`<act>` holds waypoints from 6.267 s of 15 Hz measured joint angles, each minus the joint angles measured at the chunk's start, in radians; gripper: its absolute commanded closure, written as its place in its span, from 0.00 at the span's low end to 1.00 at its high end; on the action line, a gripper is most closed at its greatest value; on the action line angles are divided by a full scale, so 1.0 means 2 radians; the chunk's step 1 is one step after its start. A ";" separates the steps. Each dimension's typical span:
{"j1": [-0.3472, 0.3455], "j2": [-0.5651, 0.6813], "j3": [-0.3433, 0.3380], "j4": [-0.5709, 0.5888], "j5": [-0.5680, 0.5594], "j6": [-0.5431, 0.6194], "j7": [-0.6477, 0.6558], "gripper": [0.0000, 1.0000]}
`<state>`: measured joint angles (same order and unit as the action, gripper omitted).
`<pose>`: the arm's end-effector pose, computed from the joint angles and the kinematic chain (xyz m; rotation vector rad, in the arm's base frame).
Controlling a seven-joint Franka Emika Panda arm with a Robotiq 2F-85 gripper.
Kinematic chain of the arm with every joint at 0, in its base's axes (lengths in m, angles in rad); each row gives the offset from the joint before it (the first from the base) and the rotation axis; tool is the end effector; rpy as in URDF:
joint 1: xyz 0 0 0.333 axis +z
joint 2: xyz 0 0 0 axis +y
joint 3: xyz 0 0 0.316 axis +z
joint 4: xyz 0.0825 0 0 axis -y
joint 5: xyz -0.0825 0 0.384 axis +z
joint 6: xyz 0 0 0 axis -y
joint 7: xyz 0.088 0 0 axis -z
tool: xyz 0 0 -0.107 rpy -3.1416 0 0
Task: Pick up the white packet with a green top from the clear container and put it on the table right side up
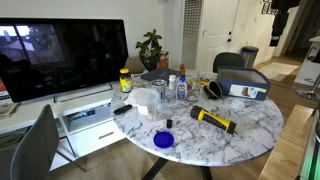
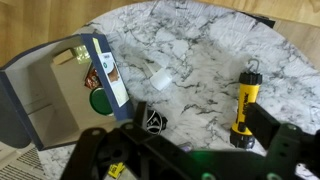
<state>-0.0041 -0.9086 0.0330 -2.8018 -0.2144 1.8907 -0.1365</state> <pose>0.2803 -0.0083 0.4436 2.8950 0.3207 -0.0255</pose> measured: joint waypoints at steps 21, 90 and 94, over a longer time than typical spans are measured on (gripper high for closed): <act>0.087 0.391 -0.116 0.197 0.139 0.289 -0.338 0.00; -0.096 0.925 0.022 0.692 0.190 0.087 -0.465 0.05; -0.096 0.939 0.022 0.703 0.181 0.087 -0.464 0.00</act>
<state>-0.1953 0.9701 0.0761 -1.3953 0.1469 2.0652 -1.0654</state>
